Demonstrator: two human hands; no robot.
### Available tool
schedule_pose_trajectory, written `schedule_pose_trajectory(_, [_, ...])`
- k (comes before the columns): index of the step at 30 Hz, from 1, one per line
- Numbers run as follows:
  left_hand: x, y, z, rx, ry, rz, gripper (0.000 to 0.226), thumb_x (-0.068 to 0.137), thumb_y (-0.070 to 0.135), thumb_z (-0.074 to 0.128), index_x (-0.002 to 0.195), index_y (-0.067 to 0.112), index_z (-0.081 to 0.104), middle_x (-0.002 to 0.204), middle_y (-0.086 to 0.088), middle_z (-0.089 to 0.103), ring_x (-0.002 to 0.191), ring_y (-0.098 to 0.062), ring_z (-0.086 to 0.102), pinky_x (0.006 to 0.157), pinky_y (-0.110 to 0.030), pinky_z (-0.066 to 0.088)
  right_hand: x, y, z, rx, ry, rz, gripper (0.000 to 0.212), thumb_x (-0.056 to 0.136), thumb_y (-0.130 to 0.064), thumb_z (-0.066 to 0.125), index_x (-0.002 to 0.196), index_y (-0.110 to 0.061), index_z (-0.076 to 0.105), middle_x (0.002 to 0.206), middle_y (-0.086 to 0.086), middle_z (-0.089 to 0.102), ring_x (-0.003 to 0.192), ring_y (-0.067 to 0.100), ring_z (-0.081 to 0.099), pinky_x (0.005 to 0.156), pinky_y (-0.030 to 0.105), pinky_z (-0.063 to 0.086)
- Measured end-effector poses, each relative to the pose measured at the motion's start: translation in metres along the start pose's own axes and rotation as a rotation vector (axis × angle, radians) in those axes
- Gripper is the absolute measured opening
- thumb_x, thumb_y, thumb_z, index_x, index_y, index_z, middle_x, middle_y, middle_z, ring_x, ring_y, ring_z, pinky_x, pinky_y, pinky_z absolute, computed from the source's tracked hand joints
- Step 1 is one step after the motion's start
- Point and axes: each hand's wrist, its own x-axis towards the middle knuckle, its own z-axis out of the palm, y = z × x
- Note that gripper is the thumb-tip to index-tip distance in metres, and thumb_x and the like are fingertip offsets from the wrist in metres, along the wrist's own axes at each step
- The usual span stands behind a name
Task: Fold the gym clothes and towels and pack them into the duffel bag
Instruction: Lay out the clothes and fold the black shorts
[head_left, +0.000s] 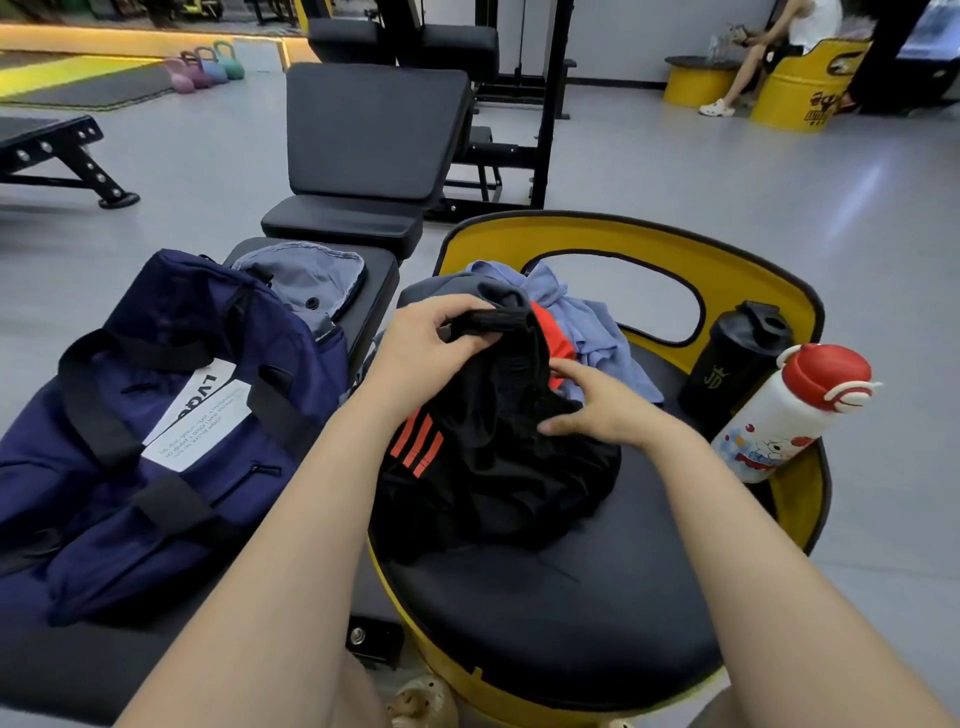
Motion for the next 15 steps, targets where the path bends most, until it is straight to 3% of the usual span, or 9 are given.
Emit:
schedule_pose_trajectory(3, [-0.002,0.009,0.000,-0.081,0.025,0.017,0.030,0.082,0.003,0.068,0.085,0.033,0.066,0.080,0.023,0.066,0.083,0.009,0.059,0.082,-0.009,0.043,-0.002,0.013,0.009,0.023,0.025,0.056,0.078,0.076,-0.032,0.079,0.142,-0.024,0.040,0.141,-0.005,0.045,0.131,0.013,0.042,0.099,0.018,0.030])
schedule_pose_trajectory(7, [-0.009,0.014,0.000,-0.191,0.079,-0.002,0.027,0.085,0.002,0.066,0.084,0.029,0.065,0.081,0.016,0.067,0.080,0.003,0.061,0.080,-0.013,0.045,-0.007,0.029,0.012,0.074,0.012,0.132,0.052,0.078,-0.046,0.074,0.122,-0.024,0.058,0.119,-0.008,0.059,0.109,0.012,0.054,0.092,0.026,0.043])
schedule_pose_trajectory(11, [-0.017,0.015,-0.002,-0.219,0.097,-0.024,0.017,0.087,0.005,0.064,0.089,0.021,0.064,0.089,-0.002,0.067,0.085,-0.009,0.061,0.084,-0.024,0.048,-0.014,0.040,0.011,0.361,0.117,0.172,0.035,0.079,-0.029,0.077,0.109,-0.015,0.066,0.108,0.006,0.070,0.097,0.018,0.066,0.087,0.031,0.054])
schedule_pose_trajectory(15, [-0.024,0.014,-0.006,-0.258,0.132,-0.081,0.017,0.091,0.013,0.062,0.089,0.030,0.064,0.088,0.001,0.068,0.087,-0.012,0.062,0.087,-0.034,0.048,-0.029,0.036,0.000,0.623,0.121,0.120,0.029,0.080,-0.012,0.075,0.107,-0.013,0.064,0.104,0.008,0.071,0.088,0.015,0.070,0.072,0.021,0.055])
